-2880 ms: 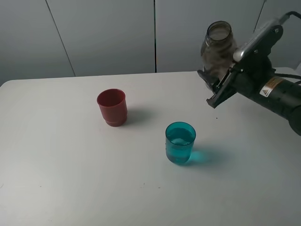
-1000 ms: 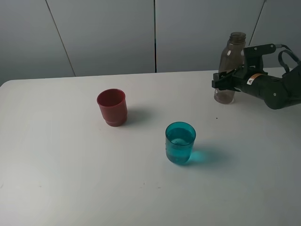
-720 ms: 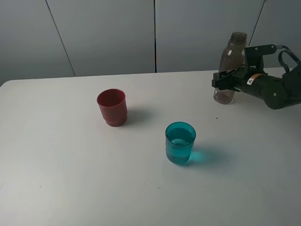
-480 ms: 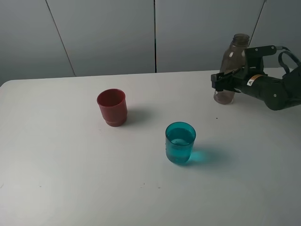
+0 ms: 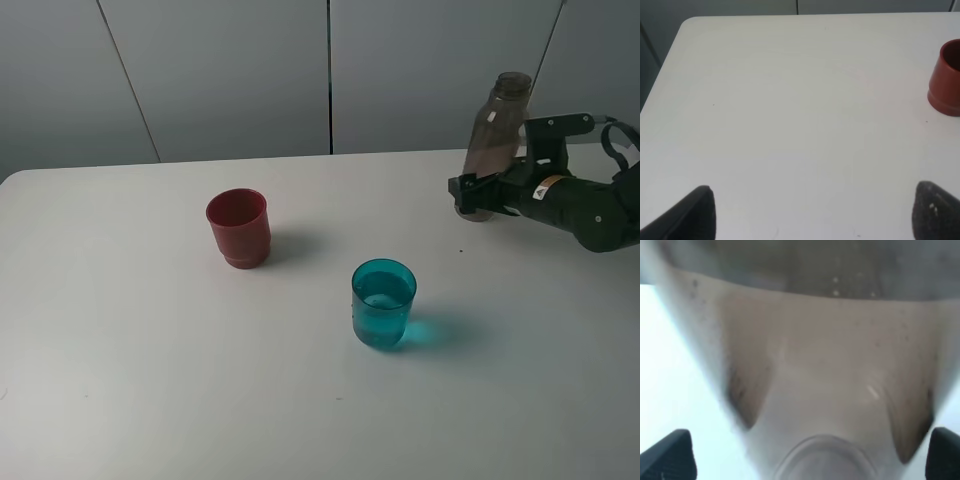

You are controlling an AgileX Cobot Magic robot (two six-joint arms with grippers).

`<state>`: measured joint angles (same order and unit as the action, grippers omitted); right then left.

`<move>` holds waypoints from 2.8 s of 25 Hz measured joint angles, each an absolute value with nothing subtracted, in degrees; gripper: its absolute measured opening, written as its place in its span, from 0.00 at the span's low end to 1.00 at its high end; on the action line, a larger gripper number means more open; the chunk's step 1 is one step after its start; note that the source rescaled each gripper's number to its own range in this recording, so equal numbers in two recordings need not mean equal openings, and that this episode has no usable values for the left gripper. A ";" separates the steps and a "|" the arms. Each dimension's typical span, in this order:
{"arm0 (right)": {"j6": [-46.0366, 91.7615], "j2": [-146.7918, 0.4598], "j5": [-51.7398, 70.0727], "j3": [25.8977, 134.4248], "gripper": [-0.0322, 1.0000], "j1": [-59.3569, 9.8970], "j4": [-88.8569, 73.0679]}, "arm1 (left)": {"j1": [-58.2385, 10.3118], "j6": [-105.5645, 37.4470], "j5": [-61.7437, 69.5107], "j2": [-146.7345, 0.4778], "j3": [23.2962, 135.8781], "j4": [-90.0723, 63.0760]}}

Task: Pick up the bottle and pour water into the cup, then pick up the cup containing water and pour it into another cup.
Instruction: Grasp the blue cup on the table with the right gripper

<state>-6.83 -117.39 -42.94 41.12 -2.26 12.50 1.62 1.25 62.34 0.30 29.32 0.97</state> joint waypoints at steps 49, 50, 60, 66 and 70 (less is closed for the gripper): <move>-20.81 -95.74 -42.88 13.18 1.00 -2.26 65.47 | 1.62 1.09 62.34 0.30 29.32 0.97; -20.97 -95.74 -43.31 13.18 1.00 -2.26 65.94 | 1.62 1.09 62.34 0.30 29.32 0.97; -24.38 -95.74 -43.69 13.18 1.00 -2.26 65.99 | 1.62 1.09 62.34 0.30 29.32 0.97; -22.90 -95.74 -43.35 13.18 1.00 -5.30 68.31 | 1.62 1.09 62.34 0.30 29.32 0.97; -20.38 -95.74 -43.22 13.29 1.00 -6.58 68.24 | 1.62 1.09 62.34 0.30 29.32 0.97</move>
<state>-20.38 -95.74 -43.22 13.29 -6.58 68.24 1.62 1.09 62.34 0.30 29.32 0.97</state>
